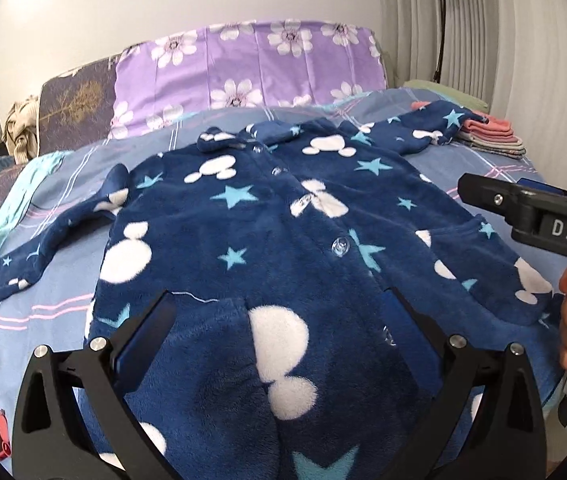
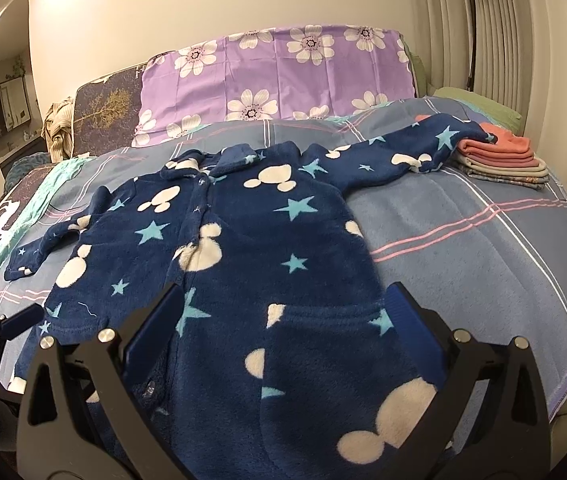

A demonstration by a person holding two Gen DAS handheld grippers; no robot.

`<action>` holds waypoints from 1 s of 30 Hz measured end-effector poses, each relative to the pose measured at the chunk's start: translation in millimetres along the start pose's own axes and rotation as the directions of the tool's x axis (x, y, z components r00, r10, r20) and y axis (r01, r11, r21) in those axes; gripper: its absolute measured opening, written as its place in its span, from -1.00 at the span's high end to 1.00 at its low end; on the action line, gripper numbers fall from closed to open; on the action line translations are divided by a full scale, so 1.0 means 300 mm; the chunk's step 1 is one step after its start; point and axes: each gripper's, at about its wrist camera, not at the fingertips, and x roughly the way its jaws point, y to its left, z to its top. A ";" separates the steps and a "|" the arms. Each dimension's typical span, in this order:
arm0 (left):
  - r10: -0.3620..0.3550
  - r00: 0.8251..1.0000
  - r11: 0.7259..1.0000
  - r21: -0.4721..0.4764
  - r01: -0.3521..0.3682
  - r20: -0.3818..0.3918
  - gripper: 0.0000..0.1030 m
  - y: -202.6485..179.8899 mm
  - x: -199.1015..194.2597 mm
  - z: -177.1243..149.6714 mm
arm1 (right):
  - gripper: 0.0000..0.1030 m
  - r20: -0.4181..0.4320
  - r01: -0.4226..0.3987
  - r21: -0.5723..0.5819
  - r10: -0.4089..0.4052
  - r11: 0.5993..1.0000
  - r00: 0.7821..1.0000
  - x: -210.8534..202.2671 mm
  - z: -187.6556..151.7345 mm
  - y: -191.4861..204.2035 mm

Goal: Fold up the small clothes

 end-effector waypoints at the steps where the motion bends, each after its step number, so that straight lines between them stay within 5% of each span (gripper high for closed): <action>1: -0.006 1.000 1.000 -0.003 0.006 0.006 -0.97 0.003 -0.004 0.000 | -0.96 0.003 0.002 -0.002 -0.002 1.000 1.000 -0.002 -0.001 0.002; 12: 0.020 0.997 1.000 -0.012 -0.019 0.070 -0.97 0.026 -0.042 -0.004 | -0.96 0.077 -0.062 -0.018 0.063 0.998 0.995 -0.039 -0.005 0.045; 30: 0.028 0.999 0.998 -0.060 -0.026 0.031 -0.97 0.101 -0.026 -0.013 | -0.96 0.026 -0.044 -0.089 0.047 0.995 0.999 -0.003 -0.007 0.121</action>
